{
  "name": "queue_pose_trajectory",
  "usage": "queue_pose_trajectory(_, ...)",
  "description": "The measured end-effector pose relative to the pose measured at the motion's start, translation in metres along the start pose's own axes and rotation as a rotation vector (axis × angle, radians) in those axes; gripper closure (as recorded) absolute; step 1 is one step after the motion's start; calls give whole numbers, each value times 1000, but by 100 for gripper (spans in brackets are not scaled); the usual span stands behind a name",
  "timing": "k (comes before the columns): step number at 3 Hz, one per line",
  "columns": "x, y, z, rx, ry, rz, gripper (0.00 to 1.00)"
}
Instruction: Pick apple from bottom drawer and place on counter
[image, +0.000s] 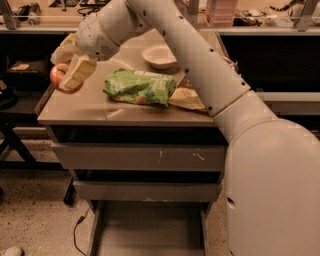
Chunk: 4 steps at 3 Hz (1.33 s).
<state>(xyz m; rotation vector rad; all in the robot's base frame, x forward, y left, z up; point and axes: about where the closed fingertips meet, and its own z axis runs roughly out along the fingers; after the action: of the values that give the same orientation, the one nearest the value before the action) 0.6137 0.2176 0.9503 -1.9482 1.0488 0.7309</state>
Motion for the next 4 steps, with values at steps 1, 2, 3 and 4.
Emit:
queue_pose_trajectory(1,24,-8,13,-40,-17,52,100)
queue_pose_trajectory(2,40,-16,26,-79,-30,91,100)
queue_pose_trajectory(3,49,-25,37,-110,-40,113,100)
queue_pose_trajectory(4,55,-31,46,-131,-46,128,100)
